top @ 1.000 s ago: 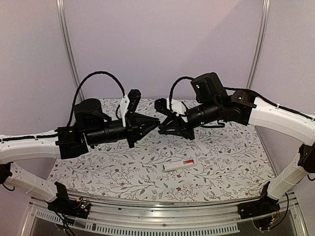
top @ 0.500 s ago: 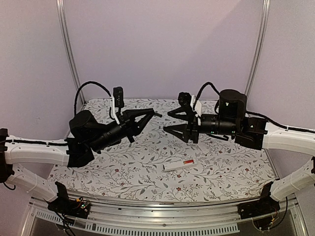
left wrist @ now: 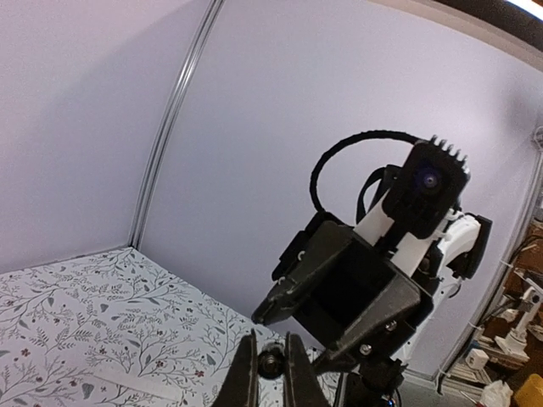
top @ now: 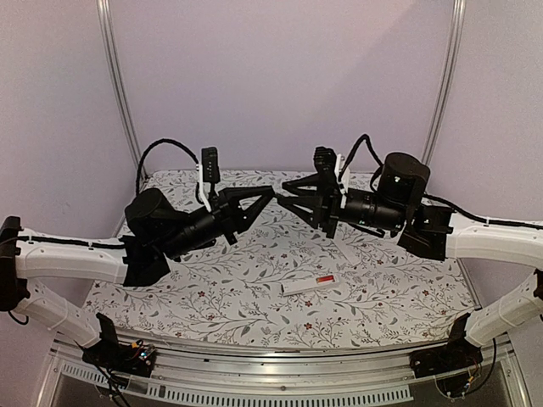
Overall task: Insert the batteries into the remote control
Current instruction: Pass from the left arm to the right
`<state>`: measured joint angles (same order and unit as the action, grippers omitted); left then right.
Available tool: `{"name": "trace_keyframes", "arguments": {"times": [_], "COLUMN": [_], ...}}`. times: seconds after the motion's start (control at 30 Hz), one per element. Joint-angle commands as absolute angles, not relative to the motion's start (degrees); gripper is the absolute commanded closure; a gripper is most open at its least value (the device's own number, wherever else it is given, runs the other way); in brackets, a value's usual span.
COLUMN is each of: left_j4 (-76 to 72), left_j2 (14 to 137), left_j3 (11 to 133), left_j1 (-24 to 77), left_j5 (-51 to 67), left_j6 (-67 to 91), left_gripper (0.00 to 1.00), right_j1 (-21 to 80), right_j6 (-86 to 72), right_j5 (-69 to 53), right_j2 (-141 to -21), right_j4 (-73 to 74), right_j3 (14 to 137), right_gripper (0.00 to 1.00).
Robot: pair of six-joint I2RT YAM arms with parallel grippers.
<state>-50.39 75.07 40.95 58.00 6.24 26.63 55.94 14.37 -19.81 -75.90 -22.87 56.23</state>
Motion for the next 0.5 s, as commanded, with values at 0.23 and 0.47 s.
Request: {"name": "trace_keyframes", "arguments": {"times": [0.23,0.47], "left_j4": [-50.59,-49.52], "left_j2": [75.70,76.06], "left_j3": [43.02,43.42], "left_j1": [57.53,57.56], "left_j5": [8.25,8.30], "left_j6": [26.28,26.20], "left_gripper": [1.00,1.00], "right_j1": [56.18,56.16], "right_j6": [15.50,14.55], "right_j5": [-18.96,-20.18], "right_j2": [-77.77,-76.46], "right_j4": [-22.74,-22.49], "right_j3": [55.44,55.02], "right_gripper": [0.78,0.87]}}
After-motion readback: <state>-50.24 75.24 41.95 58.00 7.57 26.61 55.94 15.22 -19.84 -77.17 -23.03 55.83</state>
